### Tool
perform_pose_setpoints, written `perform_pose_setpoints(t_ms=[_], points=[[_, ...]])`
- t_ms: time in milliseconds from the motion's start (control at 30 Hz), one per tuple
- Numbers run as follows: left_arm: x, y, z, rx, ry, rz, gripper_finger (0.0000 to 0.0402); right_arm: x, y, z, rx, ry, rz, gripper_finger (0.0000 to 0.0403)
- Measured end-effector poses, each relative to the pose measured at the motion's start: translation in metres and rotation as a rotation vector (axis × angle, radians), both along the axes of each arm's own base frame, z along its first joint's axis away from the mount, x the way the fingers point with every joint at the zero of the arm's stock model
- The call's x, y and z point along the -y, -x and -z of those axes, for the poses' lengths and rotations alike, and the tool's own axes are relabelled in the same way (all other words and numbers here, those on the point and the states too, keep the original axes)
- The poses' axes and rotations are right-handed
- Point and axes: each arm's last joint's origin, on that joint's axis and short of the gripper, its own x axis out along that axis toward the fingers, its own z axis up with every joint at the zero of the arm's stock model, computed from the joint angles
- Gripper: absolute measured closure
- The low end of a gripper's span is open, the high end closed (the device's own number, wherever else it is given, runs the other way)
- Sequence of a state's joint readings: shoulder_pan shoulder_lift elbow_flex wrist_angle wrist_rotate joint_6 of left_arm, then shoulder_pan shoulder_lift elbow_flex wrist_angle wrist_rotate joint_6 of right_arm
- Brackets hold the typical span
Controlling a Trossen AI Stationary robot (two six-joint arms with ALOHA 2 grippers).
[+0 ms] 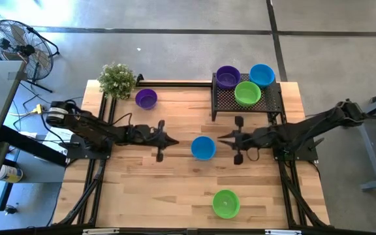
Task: Pick & Place Mini bowls
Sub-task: Stack the blue bowl on the other blue bowls on the shelf
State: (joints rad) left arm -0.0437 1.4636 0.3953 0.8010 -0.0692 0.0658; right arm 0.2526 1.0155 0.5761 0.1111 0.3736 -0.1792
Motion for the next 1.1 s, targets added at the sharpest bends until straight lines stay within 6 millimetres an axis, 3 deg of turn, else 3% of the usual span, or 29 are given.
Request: perform_pose_setpoints(t_ms=[333,533,800,1100], points=[[0.009,0.002,0.003,-0.04,-0.048,-0.001,0.0401,-0.028,-0.047,0.036,-0.4,-0.005,-0.004,0.0282],[0.009,0.002,0.003,-0.041,-0.049,-0.003,0.0401,-0.047,-0.08,0.054,-0.63,0.038,-0.025,0.0253],[0.009,0.002,0.004,-0.051,-0.047,-0.004,0.0401,-0.057,-0.109,0.071,-0.787,0.108,-0.024,0.0264],[0.008,0.003,0.006,-0.068,-0.054,-0.023,0.0401,-0.048,-0.116,0.08,-0.818,0.125,-0.015,0.0305]])
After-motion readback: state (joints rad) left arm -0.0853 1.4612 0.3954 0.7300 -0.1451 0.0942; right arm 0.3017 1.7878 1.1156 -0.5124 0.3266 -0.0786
